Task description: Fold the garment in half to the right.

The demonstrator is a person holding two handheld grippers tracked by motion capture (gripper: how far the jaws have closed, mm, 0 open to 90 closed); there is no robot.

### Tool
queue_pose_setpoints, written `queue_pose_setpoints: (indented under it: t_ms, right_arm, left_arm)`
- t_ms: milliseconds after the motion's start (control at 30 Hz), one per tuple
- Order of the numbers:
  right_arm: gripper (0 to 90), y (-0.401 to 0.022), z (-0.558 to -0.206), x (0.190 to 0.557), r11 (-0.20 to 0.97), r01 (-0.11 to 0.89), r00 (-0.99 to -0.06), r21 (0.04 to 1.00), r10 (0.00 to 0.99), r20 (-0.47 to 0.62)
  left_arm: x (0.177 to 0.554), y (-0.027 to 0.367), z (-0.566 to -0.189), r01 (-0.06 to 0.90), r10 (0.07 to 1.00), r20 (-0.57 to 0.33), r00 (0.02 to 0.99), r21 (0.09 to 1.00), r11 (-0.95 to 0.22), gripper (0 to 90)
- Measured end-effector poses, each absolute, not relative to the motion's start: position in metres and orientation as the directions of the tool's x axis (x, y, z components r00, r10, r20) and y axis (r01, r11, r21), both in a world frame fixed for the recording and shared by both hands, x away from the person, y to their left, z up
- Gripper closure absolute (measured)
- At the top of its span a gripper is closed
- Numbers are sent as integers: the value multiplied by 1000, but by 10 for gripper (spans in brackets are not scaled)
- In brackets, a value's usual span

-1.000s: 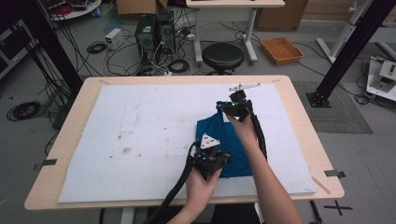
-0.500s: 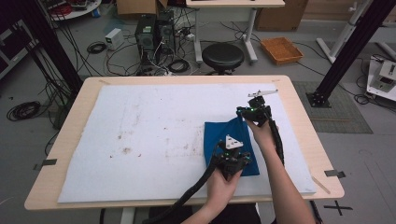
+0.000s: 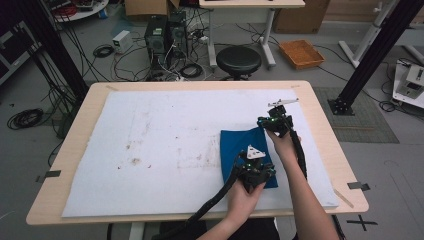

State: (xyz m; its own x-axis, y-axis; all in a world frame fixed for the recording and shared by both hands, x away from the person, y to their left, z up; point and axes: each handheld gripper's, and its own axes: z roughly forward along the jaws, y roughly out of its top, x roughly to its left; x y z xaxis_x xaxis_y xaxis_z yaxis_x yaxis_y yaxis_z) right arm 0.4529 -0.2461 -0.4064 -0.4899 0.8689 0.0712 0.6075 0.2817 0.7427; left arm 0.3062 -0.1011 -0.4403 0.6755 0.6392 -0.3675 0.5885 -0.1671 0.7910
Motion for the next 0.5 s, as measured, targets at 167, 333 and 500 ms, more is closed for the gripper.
queue_pose_setpoints:
  t_ms: [167,333,500]
  right_arm:
    - [820,-249,-409,456,274,611,-478,743,875,70]
    - [687,-257,-405,453,223,620,-439,752,893,97]
    - [623,-271,-394,434,198,591,-417,782,905,86]
  left_arm:
    - [306,-102,-442,573,630,-354,692,800,-180,606]
    - [304,-97,-437,555,561,-381,735,814,-174,453]
    - [299,-73,-420,495,551,-329,767,850,-179,413]
